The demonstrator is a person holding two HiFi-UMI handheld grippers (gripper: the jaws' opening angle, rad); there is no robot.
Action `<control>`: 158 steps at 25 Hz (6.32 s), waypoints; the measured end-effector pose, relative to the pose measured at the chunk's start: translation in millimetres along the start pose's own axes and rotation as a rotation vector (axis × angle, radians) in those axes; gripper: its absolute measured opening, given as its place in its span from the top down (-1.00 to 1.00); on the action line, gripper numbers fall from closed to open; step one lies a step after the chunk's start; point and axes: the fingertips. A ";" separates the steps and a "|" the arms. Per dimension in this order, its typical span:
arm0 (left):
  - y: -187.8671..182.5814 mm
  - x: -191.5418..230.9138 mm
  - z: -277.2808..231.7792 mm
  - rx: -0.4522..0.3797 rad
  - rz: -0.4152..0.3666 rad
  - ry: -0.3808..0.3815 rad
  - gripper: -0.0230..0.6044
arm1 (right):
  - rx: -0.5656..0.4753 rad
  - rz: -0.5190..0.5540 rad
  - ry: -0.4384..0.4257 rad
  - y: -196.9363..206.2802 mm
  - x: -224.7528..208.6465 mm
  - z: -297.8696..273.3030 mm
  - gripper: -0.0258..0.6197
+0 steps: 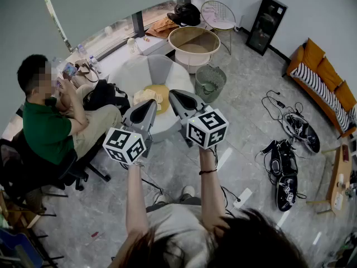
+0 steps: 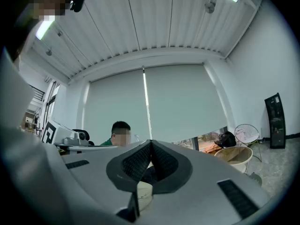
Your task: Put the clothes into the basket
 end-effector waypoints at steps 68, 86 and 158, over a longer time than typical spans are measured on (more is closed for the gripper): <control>33.8 118.8 -147.8 0.103 0.100 0.010 0.89 | 0.058 -0.158 0.011 26.1 -152.5 -118.1 0.89; 8.4 175.6 -263.0 0.075 0.162 -0.133 0.89 | 0.147 -0.101 -0.173 -12.0 -263.5 -196.2 0.89; 420.3 471.2 -349.0 0.262 0.712 -0.426 0.89 | 0.714 -0.294 -0.396 429.0 -362.4 -565.7 0.89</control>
Point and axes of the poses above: the fingertips, and each gripper's own axes: z backward along the fingers, x to its left, y out of its underside, and after that the axes turned 11 degrees about x, right-handed
